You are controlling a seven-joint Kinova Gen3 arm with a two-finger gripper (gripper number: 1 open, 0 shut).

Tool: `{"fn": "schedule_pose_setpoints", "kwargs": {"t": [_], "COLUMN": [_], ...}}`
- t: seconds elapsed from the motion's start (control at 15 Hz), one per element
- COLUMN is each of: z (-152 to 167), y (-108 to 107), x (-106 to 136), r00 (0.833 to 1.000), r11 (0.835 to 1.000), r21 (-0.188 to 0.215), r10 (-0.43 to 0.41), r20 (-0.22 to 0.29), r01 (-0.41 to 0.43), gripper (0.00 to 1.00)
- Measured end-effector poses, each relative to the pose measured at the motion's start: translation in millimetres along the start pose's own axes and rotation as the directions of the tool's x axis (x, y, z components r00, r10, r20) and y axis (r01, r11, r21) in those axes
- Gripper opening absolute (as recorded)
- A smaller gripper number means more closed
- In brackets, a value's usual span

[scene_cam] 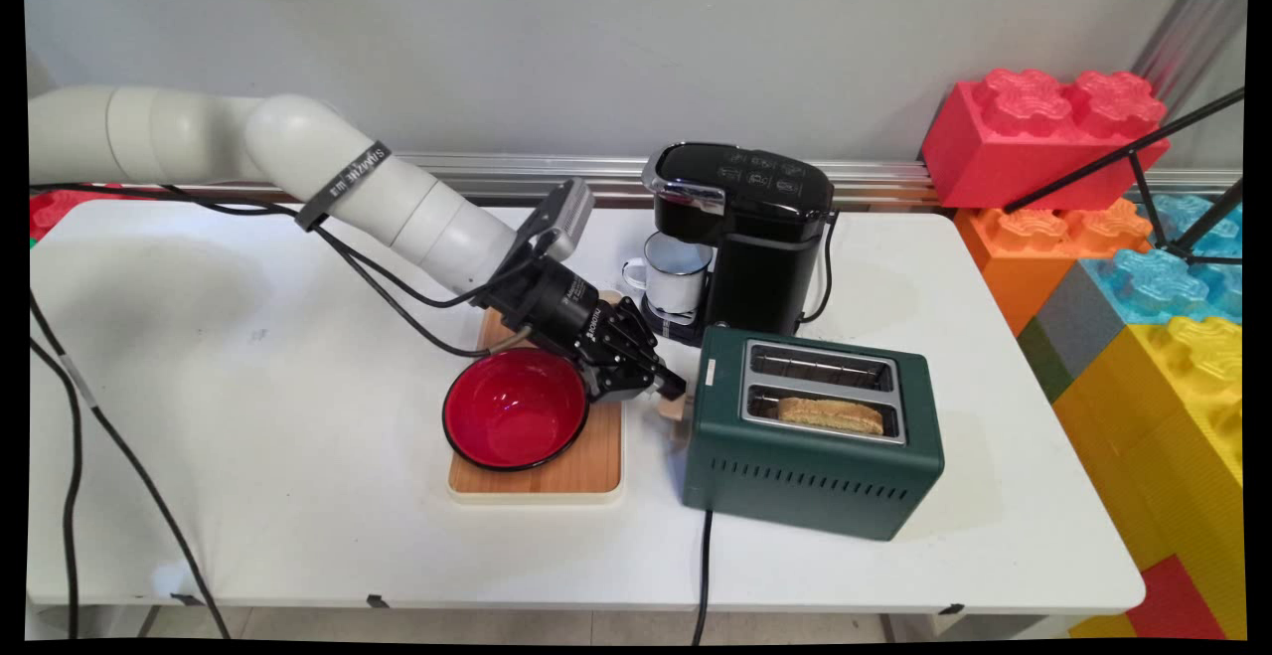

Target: Press the toaster switch

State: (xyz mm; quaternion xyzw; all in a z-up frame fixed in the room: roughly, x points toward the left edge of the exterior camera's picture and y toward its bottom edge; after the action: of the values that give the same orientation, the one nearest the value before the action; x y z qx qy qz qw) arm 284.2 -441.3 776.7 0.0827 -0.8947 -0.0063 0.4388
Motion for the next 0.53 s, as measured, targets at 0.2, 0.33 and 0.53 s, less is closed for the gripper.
{"fn": "schedule_pose_setpoints", "kwargs": {"t": [0.2, 0.33, 0.53], "z": [3.4, 4.8, 6.7], "y": [-1.4, -2.3, -4.0], "x": [-2.4, -3.6, -6.5], "r00": [1.000, 1.000, 1.000], "r11": [1.000, 1.000, 1.000], "r21": [0.002, 0.002, 0.002], "r10": [0.003, 0.004, 0.006], "r20": [0.004, 0.006, 0.013], "r01": [-0.003, -0.004, -0.006], "gripper": [0.00, 0.00, 0.00]}}
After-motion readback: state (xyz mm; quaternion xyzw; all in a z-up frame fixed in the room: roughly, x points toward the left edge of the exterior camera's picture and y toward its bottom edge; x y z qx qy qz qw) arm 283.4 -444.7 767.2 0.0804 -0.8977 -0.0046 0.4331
